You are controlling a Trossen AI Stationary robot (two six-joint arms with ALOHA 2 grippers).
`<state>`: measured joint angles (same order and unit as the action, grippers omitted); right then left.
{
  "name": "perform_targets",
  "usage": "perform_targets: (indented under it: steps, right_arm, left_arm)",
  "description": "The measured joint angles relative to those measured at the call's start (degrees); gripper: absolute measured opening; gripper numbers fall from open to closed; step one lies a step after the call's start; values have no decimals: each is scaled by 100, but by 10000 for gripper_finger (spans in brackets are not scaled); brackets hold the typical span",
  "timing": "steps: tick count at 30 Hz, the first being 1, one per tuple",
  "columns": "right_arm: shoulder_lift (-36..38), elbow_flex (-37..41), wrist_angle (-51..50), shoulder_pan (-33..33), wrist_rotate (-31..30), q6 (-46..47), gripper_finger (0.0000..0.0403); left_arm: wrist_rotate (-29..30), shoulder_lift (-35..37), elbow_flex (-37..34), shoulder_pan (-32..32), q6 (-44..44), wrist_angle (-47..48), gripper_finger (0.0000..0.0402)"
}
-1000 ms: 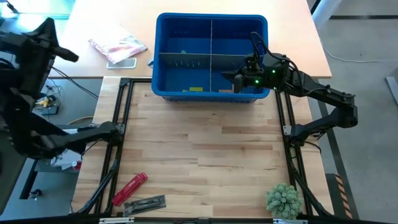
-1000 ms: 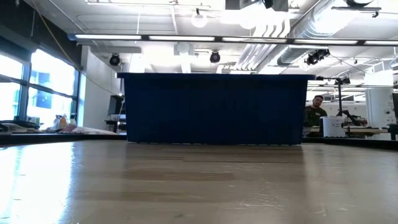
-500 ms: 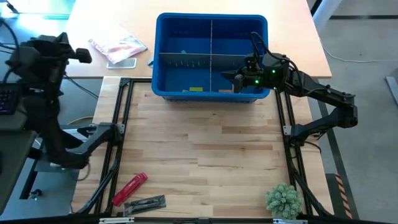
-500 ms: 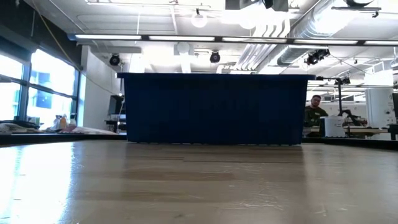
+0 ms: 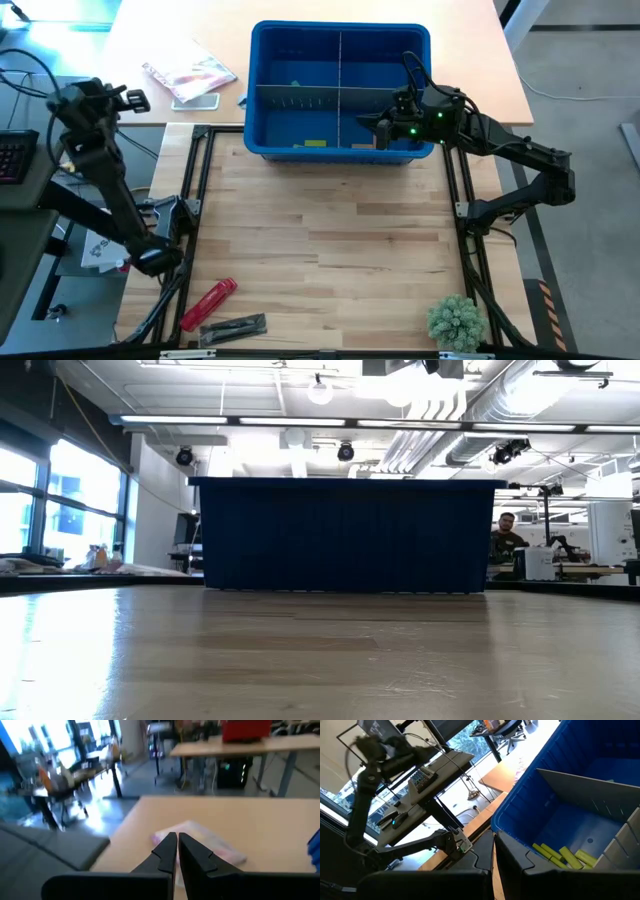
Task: Sort blocks
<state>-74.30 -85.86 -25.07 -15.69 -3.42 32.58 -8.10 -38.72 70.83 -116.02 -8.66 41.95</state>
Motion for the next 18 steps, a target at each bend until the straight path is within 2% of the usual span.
perform_targets:
  steps: [7, 12, 18]
  right_arm:
    - [0, 0, -1, -2, 0, 0, 5]
    - [0, 0, -8, -1, 0, 0, 5]
    - [0, 0, -19, 0, 0, 0, 5]
  left_arm:
    - [24, -25, -1195, -677, 108, -580, 0]
    - [-141, -414, -1980, -1026, 228, -1539, 0]
    - [-1562, -1061, -2344, -1115, 301, -2477, 0]
